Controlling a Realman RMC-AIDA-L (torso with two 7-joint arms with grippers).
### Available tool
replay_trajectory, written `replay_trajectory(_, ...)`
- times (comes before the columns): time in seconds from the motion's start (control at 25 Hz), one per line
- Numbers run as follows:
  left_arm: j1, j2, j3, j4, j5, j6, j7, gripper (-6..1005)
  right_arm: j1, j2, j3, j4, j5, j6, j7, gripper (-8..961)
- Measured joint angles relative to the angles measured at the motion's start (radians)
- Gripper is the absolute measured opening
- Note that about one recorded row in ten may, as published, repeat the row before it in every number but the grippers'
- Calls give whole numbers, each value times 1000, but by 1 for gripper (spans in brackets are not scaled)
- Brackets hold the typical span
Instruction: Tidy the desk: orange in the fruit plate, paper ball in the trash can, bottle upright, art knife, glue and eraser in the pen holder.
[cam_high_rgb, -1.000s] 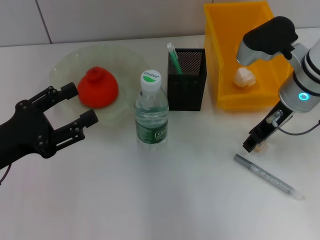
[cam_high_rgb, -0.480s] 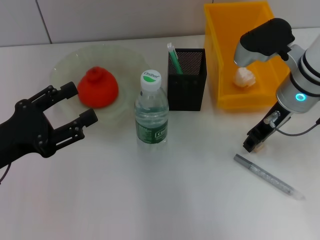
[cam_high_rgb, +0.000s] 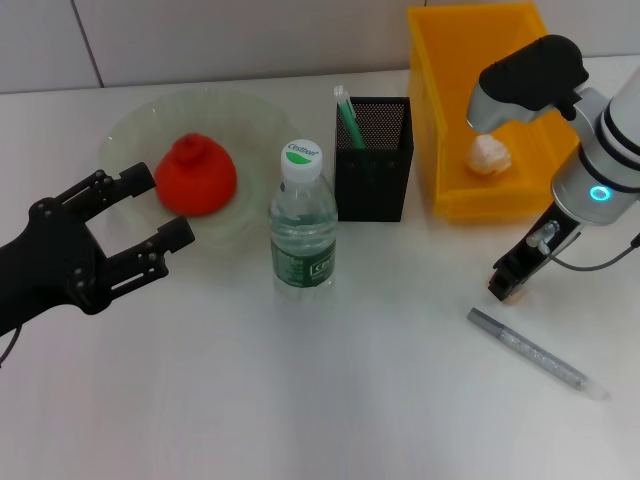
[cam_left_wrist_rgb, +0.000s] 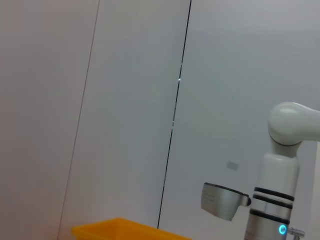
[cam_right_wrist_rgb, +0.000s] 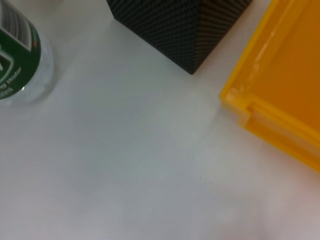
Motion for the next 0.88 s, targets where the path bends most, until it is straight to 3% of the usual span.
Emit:
replay_trajectory(0.2,0,1,0,0,0,0,0,785,-10,2,1,-57,4,-24,0,257)
replay_trajectory(0.56,2,1,0,0,-1,1,0,785,-74,5,1,-350,89,-127,15,260)
replay_trajectory(0.88,4,1,-1,0,0,4,0,784,-99,4,5,-506,171,-168,15,263)
